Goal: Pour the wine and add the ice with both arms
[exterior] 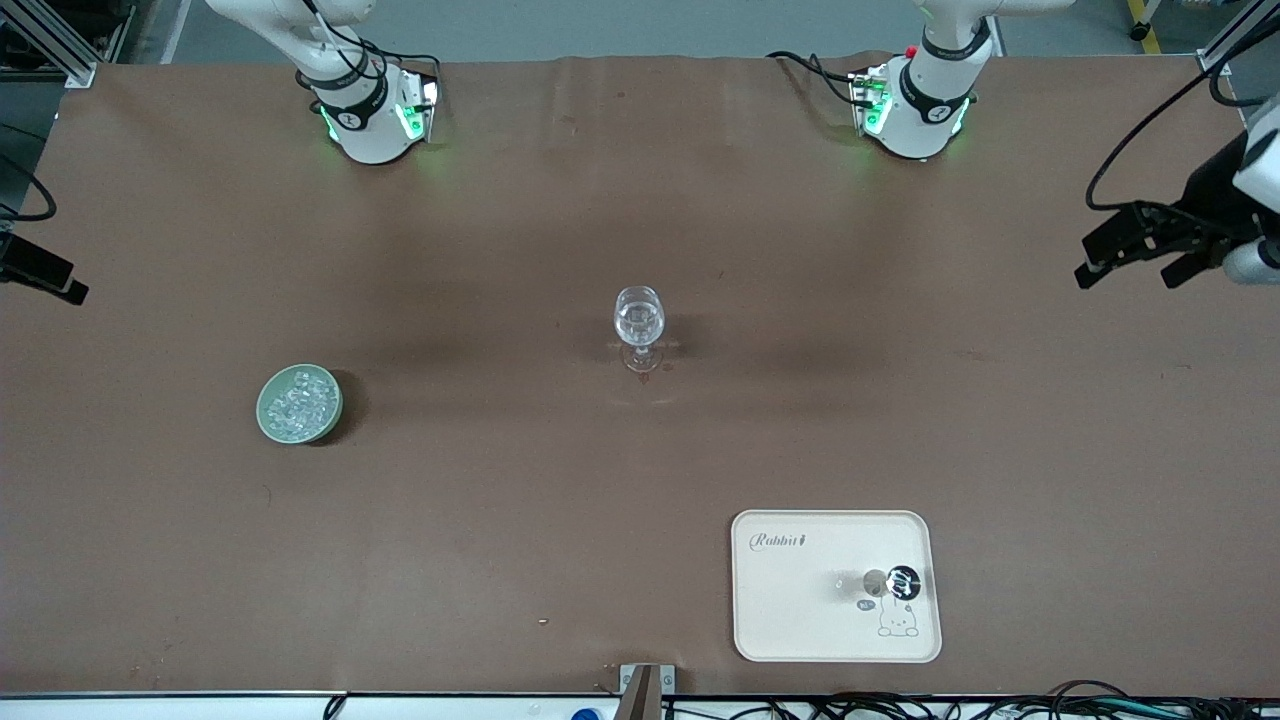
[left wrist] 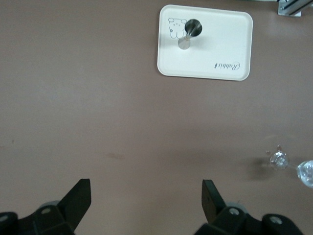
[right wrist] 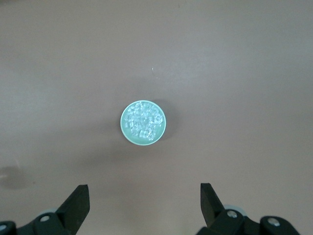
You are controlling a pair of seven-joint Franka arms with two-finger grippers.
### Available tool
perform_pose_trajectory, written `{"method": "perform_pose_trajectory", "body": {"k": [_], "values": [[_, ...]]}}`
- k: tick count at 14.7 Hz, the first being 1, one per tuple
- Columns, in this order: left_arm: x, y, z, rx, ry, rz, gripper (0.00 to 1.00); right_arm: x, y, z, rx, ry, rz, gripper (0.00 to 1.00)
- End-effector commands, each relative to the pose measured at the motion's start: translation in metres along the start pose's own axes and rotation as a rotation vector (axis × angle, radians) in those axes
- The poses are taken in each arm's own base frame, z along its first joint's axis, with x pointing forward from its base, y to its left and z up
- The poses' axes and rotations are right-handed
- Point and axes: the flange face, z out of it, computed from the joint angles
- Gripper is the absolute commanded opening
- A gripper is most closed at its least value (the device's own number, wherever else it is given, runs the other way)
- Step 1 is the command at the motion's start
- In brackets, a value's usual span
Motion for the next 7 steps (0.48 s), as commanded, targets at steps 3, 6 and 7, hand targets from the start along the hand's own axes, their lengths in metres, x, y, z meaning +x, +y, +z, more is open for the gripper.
{"method": "perform_pose_trajectory", "body": {"k": [3,6,7], "values": [[-0.001,0.019,-0.001,0.093,-0.008,0.081,1.00,-0.016,-0.013,-0.008,0.010,-0.020,0.004,1.00],[0.008,0.023,-0.003,0.082,-0.041,0.070,1.00,-0.016,-0.012,-0.008,0.007,-0.020,0.001,1.00],[0.008,0.022,-0.002,0.082,-0.042,0.070,1.00,-0.016,-0.012,-0.007,0.006,-0.021,0.001,1.00]]}}
